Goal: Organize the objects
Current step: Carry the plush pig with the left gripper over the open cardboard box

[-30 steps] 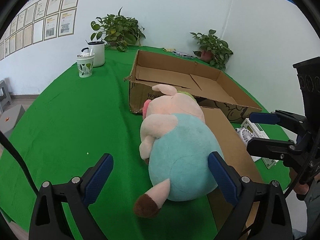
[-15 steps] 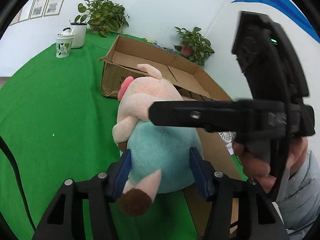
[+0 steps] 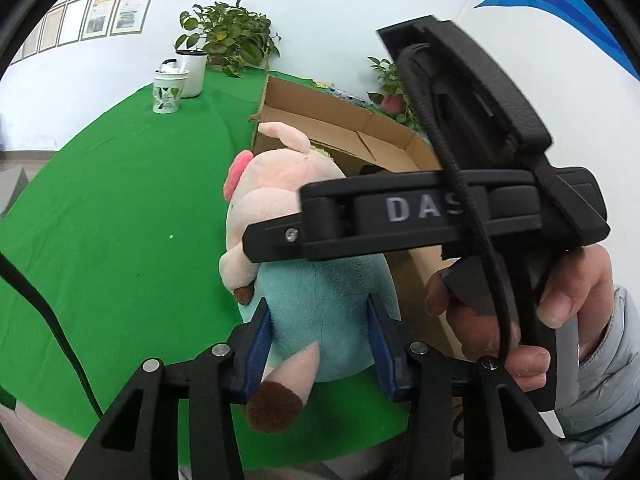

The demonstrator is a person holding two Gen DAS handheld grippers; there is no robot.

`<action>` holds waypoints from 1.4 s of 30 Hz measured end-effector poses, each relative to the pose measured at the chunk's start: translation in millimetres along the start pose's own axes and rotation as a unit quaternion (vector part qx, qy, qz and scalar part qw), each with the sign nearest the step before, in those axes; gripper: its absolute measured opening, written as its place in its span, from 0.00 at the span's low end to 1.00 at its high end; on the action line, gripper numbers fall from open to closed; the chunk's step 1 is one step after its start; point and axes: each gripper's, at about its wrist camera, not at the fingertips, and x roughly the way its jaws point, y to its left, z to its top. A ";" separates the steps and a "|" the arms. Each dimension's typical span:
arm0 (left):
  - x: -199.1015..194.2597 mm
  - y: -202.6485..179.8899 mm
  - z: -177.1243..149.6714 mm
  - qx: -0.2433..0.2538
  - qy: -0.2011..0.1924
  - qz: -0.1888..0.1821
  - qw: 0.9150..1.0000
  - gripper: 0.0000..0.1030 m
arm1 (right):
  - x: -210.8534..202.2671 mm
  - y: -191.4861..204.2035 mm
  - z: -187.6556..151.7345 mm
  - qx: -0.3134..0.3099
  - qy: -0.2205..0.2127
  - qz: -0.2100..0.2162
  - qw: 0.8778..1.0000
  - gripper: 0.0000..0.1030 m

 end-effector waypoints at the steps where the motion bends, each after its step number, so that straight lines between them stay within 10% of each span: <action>1: -1.5 -1.4 -1.7 0.001 0.000 0.004 1.000 0.41 | 3.1 0.9 -0.5 0.003 0.004 0.001 1.000 0.98; 15: -22.4 -63.5 12.8 0.062 -0.024 0.064 0.996 0.40 | -39.7 -6.5 -2.7 0.006 -0.053 0.024 0.998 0.83; 42: 12.4 -187.4 169.4 0.182 -0.128 -0.017 0.975 0.40 | -168.6 -52.8 53.8 0.033 -0.258 -0.099 0.960 0.82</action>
